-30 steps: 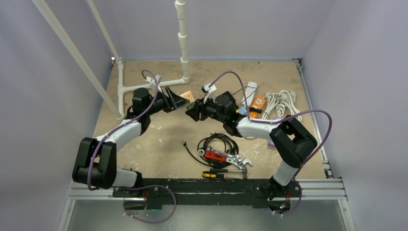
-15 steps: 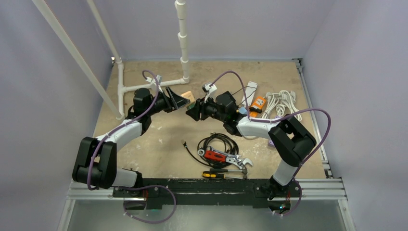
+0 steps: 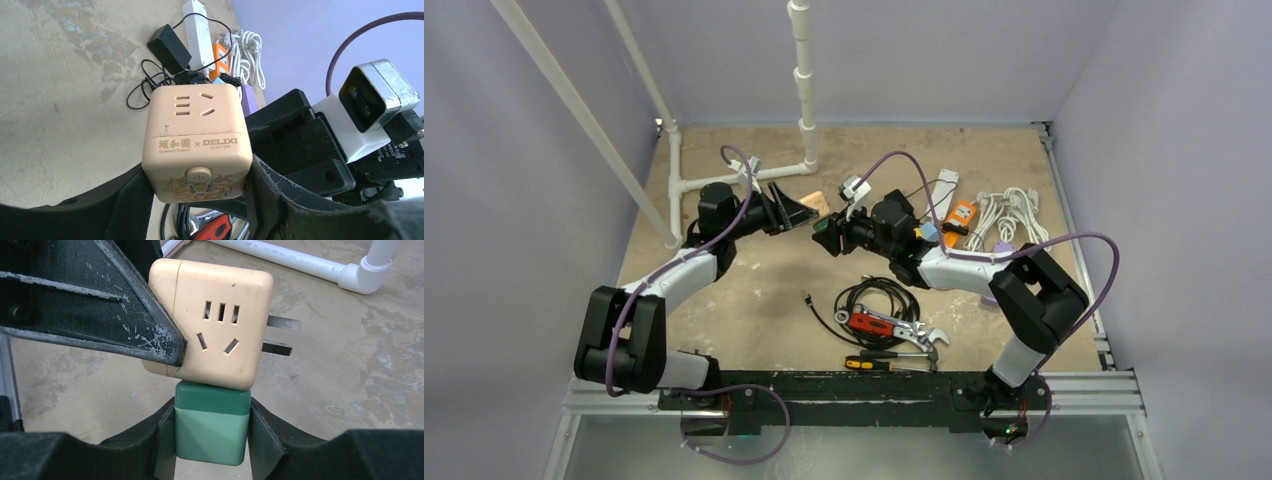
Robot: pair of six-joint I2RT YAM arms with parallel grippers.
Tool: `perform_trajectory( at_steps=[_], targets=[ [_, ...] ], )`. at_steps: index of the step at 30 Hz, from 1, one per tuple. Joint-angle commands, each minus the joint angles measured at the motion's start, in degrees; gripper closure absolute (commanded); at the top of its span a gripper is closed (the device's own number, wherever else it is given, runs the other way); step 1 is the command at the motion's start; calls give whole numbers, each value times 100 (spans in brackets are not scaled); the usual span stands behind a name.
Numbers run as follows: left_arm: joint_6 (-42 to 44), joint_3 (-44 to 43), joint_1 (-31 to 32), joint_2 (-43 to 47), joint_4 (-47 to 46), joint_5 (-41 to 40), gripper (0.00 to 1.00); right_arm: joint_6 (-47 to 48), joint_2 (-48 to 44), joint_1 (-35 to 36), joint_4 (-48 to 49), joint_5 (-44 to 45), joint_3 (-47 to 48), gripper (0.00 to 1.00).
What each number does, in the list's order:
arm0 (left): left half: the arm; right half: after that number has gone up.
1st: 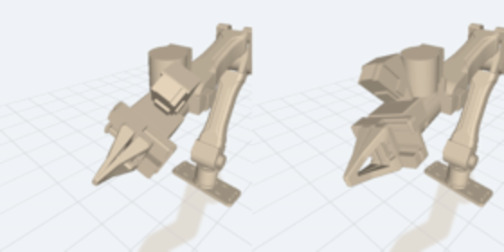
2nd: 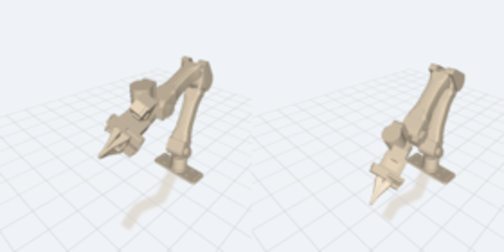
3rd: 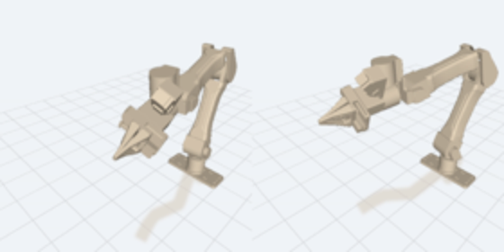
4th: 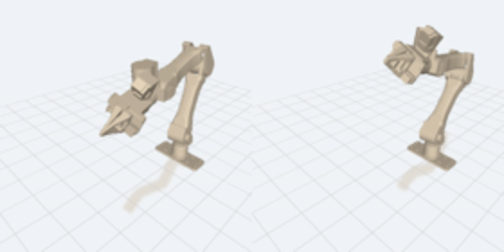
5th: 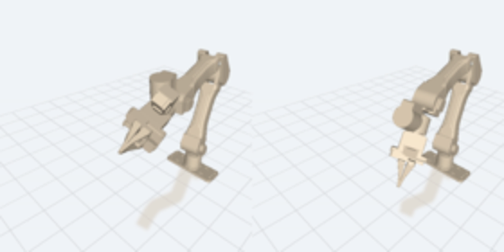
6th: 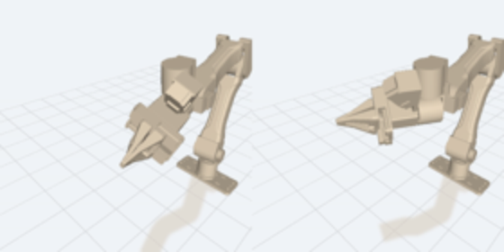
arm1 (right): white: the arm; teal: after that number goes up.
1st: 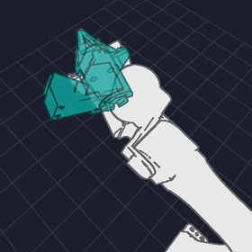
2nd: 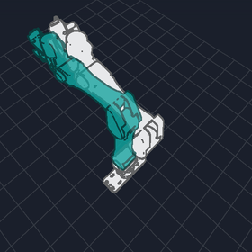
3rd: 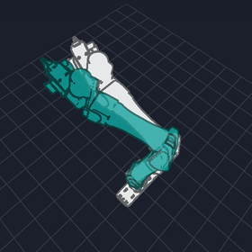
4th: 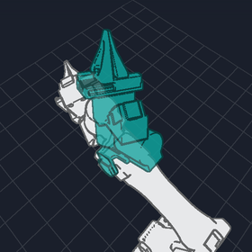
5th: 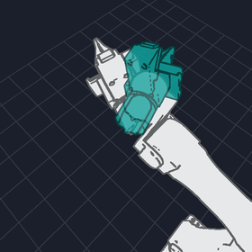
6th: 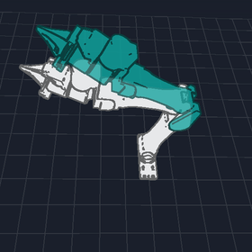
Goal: Pull the plug off the socket
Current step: Remove the plug from the socket.
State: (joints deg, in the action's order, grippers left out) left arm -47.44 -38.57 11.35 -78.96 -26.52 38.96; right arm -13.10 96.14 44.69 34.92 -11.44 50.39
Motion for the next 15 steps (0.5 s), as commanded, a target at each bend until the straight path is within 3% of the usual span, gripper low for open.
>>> perform_trajectory(
  at_steps=[1,5,15],
  targets=[
    [73,-161,-148,177,-270,-196,100,609,-356,312,198,-617,132,100],
    [37,-136,-151,150,-332,-196,100,428,-329,321,212,-422,177,100],
    [-78,-41,-151,96,-507,-196,100,-1074,-66,316,224,301,418,100]
  ],
)
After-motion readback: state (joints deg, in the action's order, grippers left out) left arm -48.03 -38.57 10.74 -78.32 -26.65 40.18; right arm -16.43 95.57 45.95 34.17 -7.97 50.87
